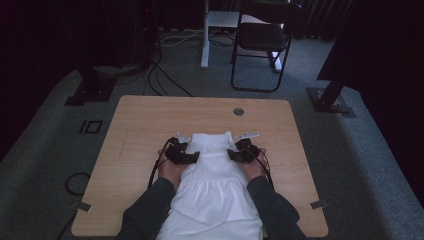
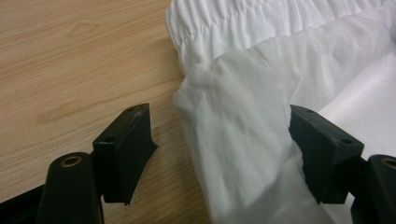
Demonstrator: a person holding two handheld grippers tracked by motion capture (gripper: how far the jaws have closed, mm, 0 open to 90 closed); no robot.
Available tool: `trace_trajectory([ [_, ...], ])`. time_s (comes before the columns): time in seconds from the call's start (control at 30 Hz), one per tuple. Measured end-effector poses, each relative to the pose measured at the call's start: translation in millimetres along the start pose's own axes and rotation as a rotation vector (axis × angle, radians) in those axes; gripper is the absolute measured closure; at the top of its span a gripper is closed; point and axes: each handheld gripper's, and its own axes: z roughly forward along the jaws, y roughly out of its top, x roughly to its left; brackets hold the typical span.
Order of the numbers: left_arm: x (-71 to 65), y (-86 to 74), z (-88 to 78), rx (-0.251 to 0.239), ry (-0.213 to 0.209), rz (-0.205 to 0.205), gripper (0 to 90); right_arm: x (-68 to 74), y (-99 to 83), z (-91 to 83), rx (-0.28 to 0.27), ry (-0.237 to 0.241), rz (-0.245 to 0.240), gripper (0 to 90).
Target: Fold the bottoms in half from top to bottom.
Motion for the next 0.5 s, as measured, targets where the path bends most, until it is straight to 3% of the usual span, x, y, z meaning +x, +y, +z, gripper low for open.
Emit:
trace_trajectory([
  [0.17, 0.2, -0.1, 0.3, -0.002, -0.004, 0.001, 25.7, -0.4, 4.2, 2.9, -0.022, -0.019, -0.004, 33.8],
  [0.3, -0.6, 0.4, 0.3, 0.003, 0.002, -0.003, 25.8, -2.9, 3.3, 7.6, -0.021, -0.009, 0.028, 31.6],
  [0.5, -2.1, 0.6, 0.3, 0.005, 0.004, -0.008, 25.9, -2.9, 2.8, 8.8, -0.028, -0.007, 0.019, 29.4],
])
